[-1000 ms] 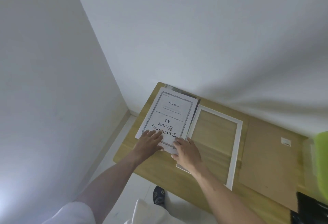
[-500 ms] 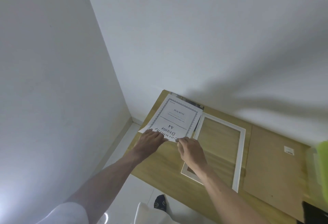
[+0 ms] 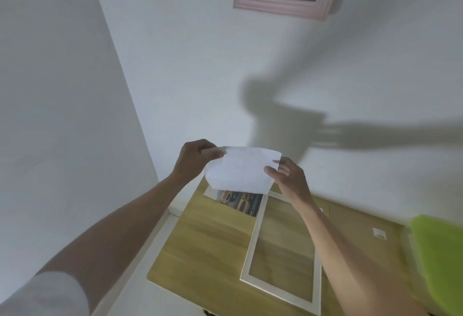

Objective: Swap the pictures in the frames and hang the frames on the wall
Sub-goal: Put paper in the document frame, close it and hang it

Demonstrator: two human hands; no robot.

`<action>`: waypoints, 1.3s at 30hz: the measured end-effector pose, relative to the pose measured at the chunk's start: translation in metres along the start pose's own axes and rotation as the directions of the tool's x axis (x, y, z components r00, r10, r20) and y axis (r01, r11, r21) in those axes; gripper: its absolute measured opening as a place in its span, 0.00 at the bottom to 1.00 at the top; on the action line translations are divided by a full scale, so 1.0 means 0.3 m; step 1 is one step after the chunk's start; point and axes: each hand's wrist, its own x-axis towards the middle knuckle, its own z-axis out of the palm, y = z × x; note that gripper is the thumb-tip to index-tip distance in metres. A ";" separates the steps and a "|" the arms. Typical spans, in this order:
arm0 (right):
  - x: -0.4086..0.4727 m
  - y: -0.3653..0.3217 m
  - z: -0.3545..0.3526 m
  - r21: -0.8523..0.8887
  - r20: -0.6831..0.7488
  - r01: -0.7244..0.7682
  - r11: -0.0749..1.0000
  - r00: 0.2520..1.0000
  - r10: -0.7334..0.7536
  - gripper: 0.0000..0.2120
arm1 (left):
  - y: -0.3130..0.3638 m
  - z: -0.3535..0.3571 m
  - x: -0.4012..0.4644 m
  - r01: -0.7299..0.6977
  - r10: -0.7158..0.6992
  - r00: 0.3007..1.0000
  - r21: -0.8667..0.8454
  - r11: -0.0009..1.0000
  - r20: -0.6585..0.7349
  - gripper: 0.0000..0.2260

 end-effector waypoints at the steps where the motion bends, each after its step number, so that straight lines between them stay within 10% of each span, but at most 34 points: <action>1: -0.005 -0.008 -0.023 0.018 0.021 -0.023 1.000 1.000 0.022 0.10 | 0.026 0.005 0.010 -0.018 0.018 1.000 -0.039 0.999 0.001 0.06; 7: -0.022 -0.004 -0.131 0.184 -0.052 -0.079 0.980 0.995 0.090 0.07 | 0.039 0.049 0.044 0.121 -0.090 0.981 -0.180 0.976 0.173 0.20; 12: -0.028 0.055 -0.212 0.299 -0.114 -0.141 0.944 0.977 0.182 0.10 | -0.051 0.159 0.019 0.266 -0.222 0.914 -0.088 0.960 0.339 0.13; 18: -0.120 0.230 -0.280 -0.020 0.009 -0.375 0.927 0.927 0.376 0.21 | -0.095 0.299 -0.001 0.371 -0.314 0.909 -0.188 0.909 0.273 0.11; 23: -0.221 0.393 -0.279 -0.015 -0.160 -0.458 0.889 0.879 0.450 0.20 | -0.191 0.399 -0.067 0.448 -0.417 0.834 -0.003 0.894 0.362 0.19; 39: -0.374 0.590 -0.222 -0.694 -0.312 -0.512 0.506 0.848 0.429 0.20 | -0.415 0.629 -0.218 -0.019 -0.359 0.825 0.657 0.754 0.436 0.23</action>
